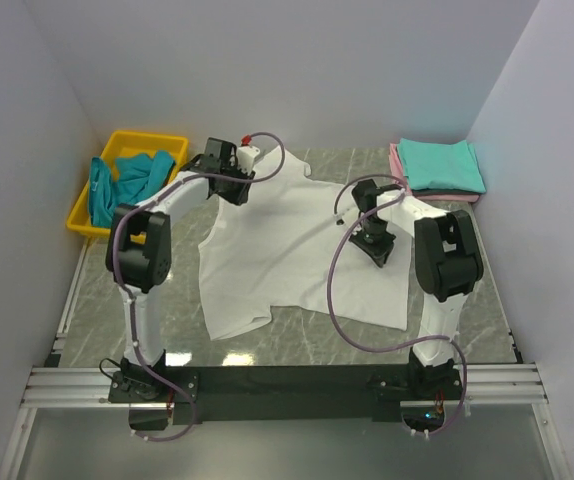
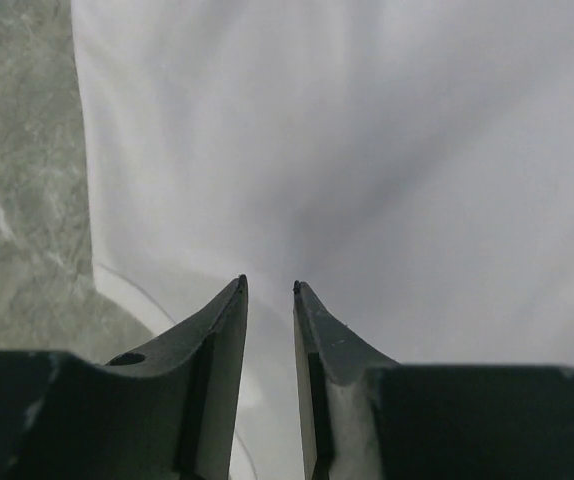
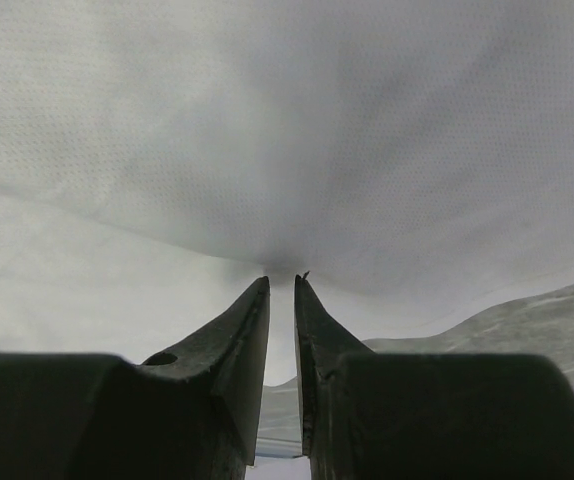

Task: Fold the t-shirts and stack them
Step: Flatten the tshirt out

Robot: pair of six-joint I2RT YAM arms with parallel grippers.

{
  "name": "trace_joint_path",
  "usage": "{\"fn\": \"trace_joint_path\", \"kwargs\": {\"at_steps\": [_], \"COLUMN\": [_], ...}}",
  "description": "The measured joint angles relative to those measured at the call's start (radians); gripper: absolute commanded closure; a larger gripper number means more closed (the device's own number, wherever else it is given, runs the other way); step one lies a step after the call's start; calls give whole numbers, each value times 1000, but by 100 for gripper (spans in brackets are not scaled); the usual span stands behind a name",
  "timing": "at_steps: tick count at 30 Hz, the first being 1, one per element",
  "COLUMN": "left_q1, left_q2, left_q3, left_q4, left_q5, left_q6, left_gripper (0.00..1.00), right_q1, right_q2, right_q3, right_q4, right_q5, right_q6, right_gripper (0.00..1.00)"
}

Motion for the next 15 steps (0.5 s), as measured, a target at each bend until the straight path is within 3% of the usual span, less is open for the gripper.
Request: {"fn": "trace_joint_path", "kwargs": {"at_steps": [8, 15], "left_q1": [16, 69], "left_q2": [118, -46], "left_q3": [-12, -290], "left_q4": [34, 110], "left_q5": [-90, -125], "left_q6": [-46, -38], "left_gripper": [71, 73], "right_q1": [-25, -26], "right_q2": [11, 63], "right_q3": [16, 97], "right_q4": [2, -2], "right_q5": [16, 31], "right_q6": [19, 19], "right_gripper": [77, 76]}}
